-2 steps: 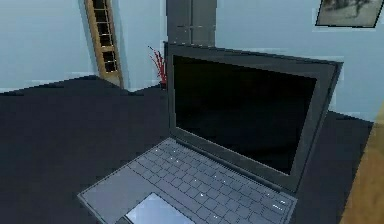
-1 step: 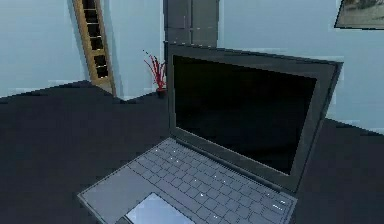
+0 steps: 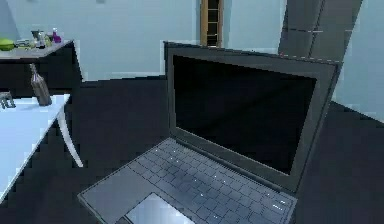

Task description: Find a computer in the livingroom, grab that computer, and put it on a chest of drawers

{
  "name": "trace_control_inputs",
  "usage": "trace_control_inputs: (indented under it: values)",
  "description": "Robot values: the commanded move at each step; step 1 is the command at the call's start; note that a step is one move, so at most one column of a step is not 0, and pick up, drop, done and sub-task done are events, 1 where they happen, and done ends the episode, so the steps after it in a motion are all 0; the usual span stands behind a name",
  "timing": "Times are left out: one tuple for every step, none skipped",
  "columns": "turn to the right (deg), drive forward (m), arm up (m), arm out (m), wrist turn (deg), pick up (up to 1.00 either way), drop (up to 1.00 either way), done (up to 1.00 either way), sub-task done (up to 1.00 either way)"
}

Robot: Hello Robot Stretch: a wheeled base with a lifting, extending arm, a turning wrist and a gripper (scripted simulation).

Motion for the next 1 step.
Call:
trace_control_inputs:
  values:
    - [0.0, 1.00, 0.00, 0.00, 0.0, 0.00, 0.00, 0.00, 0.00]
